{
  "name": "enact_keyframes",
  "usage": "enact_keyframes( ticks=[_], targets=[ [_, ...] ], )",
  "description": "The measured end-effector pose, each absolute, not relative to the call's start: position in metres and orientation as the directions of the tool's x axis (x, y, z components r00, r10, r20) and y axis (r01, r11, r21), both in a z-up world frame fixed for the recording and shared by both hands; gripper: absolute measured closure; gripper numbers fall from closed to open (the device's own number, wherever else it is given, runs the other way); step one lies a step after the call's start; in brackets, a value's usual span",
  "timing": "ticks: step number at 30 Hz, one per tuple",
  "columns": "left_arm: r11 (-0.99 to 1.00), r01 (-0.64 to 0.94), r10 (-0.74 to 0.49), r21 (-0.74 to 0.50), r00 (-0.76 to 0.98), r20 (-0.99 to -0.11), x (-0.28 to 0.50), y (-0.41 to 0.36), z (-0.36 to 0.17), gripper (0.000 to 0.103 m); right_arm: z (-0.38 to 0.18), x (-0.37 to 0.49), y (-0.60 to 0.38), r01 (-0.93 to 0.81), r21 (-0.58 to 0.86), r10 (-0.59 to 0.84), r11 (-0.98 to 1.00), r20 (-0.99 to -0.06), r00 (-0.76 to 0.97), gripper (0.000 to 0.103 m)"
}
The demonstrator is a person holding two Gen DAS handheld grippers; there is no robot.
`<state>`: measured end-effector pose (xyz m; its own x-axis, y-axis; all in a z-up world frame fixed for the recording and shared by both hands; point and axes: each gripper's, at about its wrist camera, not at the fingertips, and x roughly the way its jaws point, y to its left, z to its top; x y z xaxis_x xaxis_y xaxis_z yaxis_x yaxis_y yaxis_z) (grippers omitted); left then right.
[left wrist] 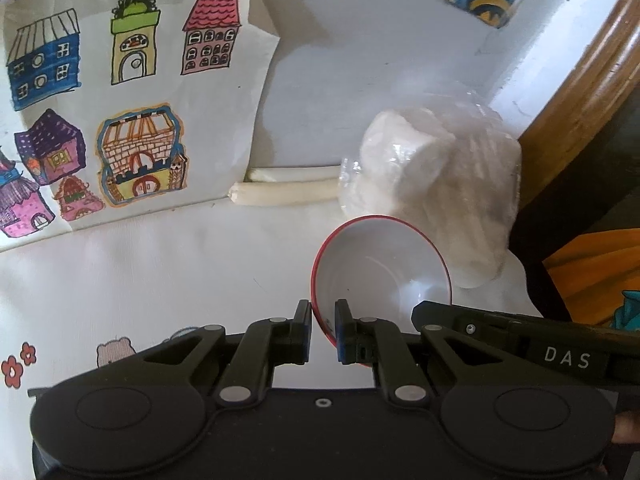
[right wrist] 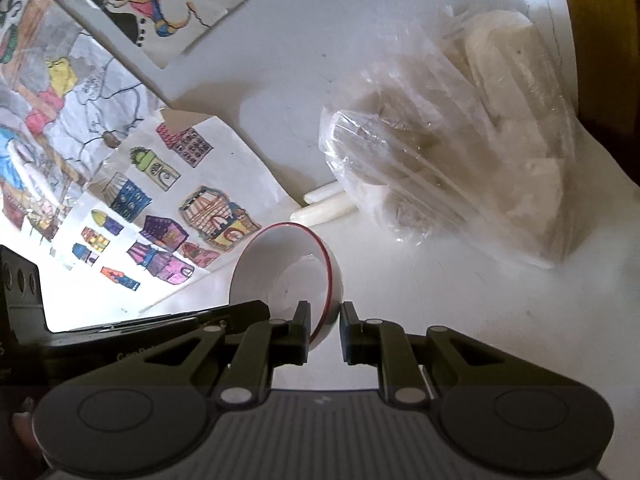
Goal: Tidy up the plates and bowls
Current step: 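Lift the second white bowl and carry it toward the steel bowl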
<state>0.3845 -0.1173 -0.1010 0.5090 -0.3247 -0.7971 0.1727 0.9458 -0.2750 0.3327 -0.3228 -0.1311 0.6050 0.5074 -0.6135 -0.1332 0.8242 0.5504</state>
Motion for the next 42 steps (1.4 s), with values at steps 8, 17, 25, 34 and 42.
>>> enact_keyframes(
  ticks=[8, 17, 25, 34, 42],
  targets=[
    [0.939, 0.176, -0.344, -0.296, 0.518, -0.783, 0.360, -0.120, -0.096, 0.091, -0.129, 0.309, -0.332, -0.155, 0.543, 0.512, 0.825, -0.605, 0.610, 0.086],
    [0.933, 0.179, -0.361, -0.314, 0.506, -0.784, 0.342, -0.122, -0.096, 0.091, -0.127, 0.288, -0.335, -0.170, 0.533, 0.517, 0.829, -0.613, 0.597, 0.085],
    [0.928, 0.178, -0.372, -0.327, 0.483, -0.792, 0.330, -0.122, -0.100, 0.091, -0.130, 0.276, -0.336, -0.179, 0.527, 0.524, 0.831, -0.632, 0.571, 0.085],
    [0.926, 0.172, -0.377, -0.336, 0.456, -0.806, 0.319, -0.122, -0.105, 0.091, -0.134, 0.267, -0.339, -0.190, 0.526, 0.535, 0.829, -0.646, 0.545, 0.085],
    [0.923, 0.177, -0.385, -0.342, 0.437, -0.813, 0.309, -0.122, -0.108, 0.091, -0.136, 0.258, -0.340, -0.207, 0.520, 0.544, 0.828, -0.659, 0.520, 0.085]
  ],
)
